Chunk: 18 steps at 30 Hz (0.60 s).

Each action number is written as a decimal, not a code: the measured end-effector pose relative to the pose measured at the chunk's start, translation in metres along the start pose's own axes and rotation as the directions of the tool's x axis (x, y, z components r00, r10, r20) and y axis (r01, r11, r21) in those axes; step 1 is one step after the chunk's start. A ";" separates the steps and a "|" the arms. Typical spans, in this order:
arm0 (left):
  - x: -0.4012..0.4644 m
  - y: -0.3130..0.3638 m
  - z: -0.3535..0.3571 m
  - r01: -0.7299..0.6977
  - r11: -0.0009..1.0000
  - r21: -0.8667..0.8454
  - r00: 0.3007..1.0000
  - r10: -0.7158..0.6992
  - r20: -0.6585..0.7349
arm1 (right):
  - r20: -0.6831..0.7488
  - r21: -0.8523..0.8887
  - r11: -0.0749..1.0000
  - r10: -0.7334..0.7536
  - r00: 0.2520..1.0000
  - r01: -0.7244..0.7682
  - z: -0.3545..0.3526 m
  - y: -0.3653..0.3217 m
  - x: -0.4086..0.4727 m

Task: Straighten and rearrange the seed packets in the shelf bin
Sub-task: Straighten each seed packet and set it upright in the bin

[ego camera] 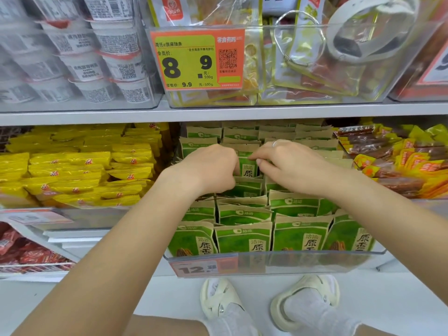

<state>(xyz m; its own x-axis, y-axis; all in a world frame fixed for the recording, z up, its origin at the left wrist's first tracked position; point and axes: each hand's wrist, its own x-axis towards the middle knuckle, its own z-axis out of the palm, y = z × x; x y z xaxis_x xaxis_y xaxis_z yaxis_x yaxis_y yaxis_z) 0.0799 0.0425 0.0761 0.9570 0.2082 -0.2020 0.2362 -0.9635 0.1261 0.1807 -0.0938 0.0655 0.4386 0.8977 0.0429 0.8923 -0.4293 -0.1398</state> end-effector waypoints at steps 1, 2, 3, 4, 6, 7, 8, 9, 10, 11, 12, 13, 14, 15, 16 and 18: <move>0.001 0.000 0.001 0.014 1.000 0.005 1.000 -0.014 -0.006 | 0.023 0.008 1.000 0.018 1.000 -0.018 -0.002 0.000 0.002; 0.001 0.000 0.002 0.026 1.000 0.010 0.999 -0.026 -0.019 | 0.043 0.012 0.999 0.034 0.999 -0.034 -0.002 -0.001 0.003; -0.001 0.000 0.002 0.036 0.999 0.014 0.999 -0.035 -0.041 | 0.054 0.017 0.999 0.043 0.998 -0.044 -0.003 -0.001 0.004; -0.005 0.001 0.002 0.043 0.999 0.017 0.996 -0.041 -0.079 | 0.061 0.028 0.998 0.049 0.997 -0.051 -0.003 -0.001 0.005; -0.015 0.000 -0.002 0.047 0.999 0.012 0.978 -0.043 -0.203 | 0.068 0.116 0.990 0.071 0.995 -0.078 -0.007 -0.001 0.003; -0.022 0.000 -0.003 0.052 0.999 0.008 0.961 -0.047 -0.273 | 0.082 0.188 0.976 0.095 0.992 -0.109 -0.010 -0.002 0.001; -0.030 -0.002 -0.004 0.060 0.998 0.003 0.938 -0.055 -0.342 | 0.092 0.257 0.956 0.124 0.988 -0.144 -0.012 -0.003 -0.001; -0.037 -0.004 -0.005 0.065 0.998 -0.015 0.912 -0.065 -0.405 | 0.103 0.305 0.936 0.152 0.983 -0.177 -0.014 -0.003 -0.001; -0.042 -0.006 -0.004 0.060 0.997 -0.048 0.883 -0.075 -0.463 | 0.106 0.334 0.922 0.171 0.980 -0.197 -0.014 -0.001 -0.001; -0.047 -0.008 -0.004 0.041 0.995 -0.093 0.851 -0.084 -0.519 | 0.110 0.348 0.915 0.178 0.978 -0.206 -0.013 -0.001 -0.001; -0.048 -0.010 -0.003 0.017 0.990 -0.138 0.818 -0.094 -0.568 | 0.114 0.351 0.914 0.175 0.978 -0.204 -0.012 -0.002 -0.001; -0.050 -0.012 -0.003 -0.004 0.985 -0.175 0.786 -0.105 -0.610 | 0.105 0.352 0.917 0.162 0.981 -0.189 -0.011 -0.003 -0.001; -0.052 -0.012 -0.004 -0.025 0.978 -0.205 0.751 -0.117 -0.650 | 0.088 0.352 0.920 0.150 0.985 -0.171 -0.010 -0.005 -0.002; -0.055 -0.012 -0.006 -0.051 0.971 -0.231 0.708 -0.128 -0.694 | 0.066 0.350 0.924 0.140 0.988 -0.154 -0.012 -0.006 -0.004; -0.059 -0.012 -0.009 -0.083 0.964 -0.254 0.659 -0.139 -0.739 | 0.048 0.361 0.921 0.139 0.989 -0.147 -0.015 -0.007 -0.007; -0.067 -0.010 -0.016 -0.157 0.949 -0.273 0.554 -0.145 -0.820 | 0.004 0.459 0.881 0.125 0.992 -0.113 -0.021 -0.010 -0.016</move>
<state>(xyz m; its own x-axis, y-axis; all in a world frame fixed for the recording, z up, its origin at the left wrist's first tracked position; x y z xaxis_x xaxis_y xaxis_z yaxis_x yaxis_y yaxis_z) 0.0159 0.0409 0.1044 0.6338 0.3929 0.6663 0.1203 -0.9010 0.4169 0.1675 -0.1059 0.0873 0.5465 0.8372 0.0211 0.6875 -0.4341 -0.5821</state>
